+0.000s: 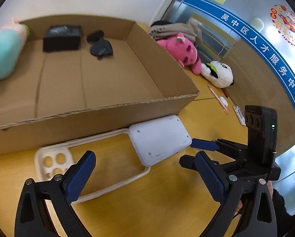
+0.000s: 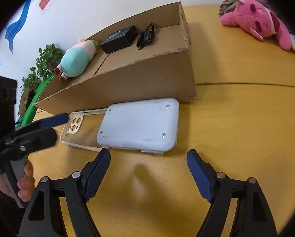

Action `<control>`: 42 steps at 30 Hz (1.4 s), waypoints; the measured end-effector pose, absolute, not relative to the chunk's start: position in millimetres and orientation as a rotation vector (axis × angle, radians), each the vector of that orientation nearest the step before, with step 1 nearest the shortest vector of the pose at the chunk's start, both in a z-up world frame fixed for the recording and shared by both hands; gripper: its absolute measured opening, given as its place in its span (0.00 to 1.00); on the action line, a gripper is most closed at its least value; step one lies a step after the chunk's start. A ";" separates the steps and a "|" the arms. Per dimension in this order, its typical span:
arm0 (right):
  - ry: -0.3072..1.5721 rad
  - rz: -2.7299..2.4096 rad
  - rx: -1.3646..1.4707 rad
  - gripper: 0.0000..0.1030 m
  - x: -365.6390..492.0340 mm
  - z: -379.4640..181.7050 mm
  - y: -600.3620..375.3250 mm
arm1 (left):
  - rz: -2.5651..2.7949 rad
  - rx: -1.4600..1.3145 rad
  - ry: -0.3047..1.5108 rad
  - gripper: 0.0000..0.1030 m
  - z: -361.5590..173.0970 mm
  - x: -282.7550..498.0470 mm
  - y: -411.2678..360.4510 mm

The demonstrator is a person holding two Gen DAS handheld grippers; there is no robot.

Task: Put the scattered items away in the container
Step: 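Move both tools toward the white power bank on the table, then close both tools on the white power bank and lift it, then carry the power bank with both tools down into the box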

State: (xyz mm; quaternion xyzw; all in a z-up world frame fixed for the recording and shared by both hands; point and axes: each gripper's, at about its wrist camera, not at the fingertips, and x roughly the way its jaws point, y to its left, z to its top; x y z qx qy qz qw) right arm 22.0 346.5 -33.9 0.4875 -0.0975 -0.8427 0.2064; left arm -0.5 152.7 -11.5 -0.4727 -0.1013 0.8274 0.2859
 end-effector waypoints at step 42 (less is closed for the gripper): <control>0.037 -2.479 1.041 0.41 67.0 33.3 271.8 | 2.138 -1.120 -0.481 0.40 37.4 18.9 102.3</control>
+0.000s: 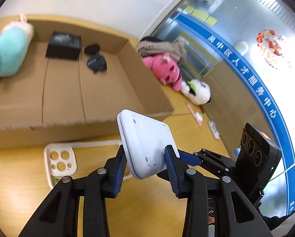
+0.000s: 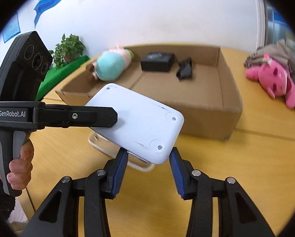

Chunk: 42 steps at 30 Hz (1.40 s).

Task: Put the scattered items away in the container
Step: 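Carry the power bank with both tools down into the box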

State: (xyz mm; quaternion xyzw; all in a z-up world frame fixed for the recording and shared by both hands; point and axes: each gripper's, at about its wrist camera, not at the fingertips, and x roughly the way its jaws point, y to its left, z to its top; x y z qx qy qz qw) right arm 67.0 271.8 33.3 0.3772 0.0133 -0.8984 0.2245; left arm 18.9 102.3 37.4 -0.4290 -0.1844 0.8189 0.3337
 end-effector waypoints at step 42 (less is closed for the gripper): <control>-0.055 -2.100 1.352 0.41 -102.4 3.3 104.9 | 2.286 -1.303 -0.691 0.40 10.6 -105.1 -71.8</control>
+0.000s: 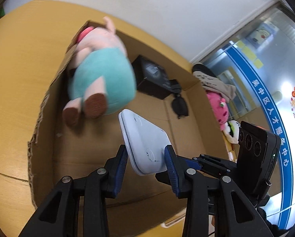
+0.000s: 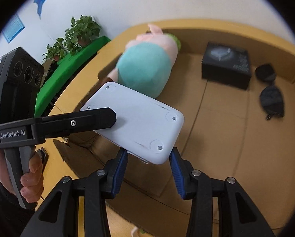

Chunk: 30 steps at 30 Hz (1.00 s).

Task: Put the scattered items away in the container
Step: 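Carry the power bank with both tools down into the box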

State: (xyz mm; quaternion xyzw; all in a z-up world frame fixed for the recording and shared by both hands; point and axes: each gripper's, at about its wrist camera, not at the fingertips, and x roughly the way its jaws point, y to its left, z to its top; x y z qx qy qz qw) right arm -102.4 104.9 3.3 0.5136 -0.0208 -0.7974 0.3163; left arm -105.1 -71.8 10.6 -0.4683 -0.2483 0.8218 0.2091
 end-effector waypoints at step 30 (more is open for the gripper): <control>-0.026 -2.405 1.203 0.73 -25.8 50.6 161.0 | 2.721 -1.139 -0.317 0.81 75.3 -28.0 -51.2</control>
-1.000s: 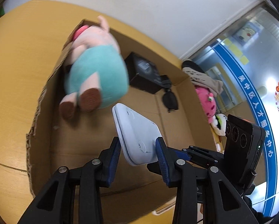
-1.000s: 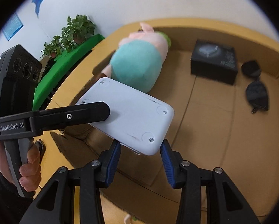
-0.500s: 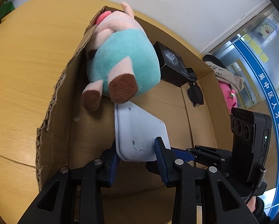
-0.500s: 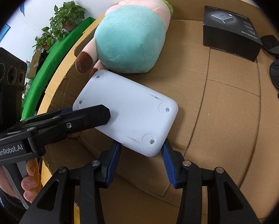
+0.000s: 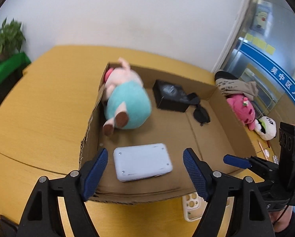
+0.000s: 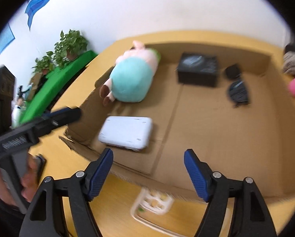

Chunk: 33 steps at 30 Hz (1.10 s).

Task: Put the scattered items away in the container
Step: 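Carry the power bank with both tools down into the box, then move both tools toward the clear phone case with white rim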

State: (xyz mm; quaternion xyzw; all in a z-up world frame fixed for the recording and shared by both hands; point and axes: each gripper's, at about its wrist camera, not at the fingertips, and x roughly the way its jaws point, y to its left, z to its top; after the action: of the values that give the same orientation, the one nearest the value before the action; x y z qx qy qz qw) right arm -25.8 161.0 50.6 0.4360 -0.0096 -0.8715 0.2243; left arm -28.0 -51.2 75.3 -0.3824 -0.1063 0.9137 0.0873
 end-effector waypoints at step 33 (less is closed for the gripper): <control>-0.076 -2.619 1.065 0.75 36.5 91.4 242.3 | 2.753 -0.894 -0.160 0.97 122.9 42.9 42.4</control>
State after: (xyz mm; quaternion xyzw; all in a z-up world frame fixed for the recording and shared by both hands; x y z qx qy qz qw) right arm 36.5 242.3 91.4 0.3718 -0.0264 -0.9147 0.1559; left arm 42.9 42.4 122.9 -0.3060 -0.0546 0.9427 0.1213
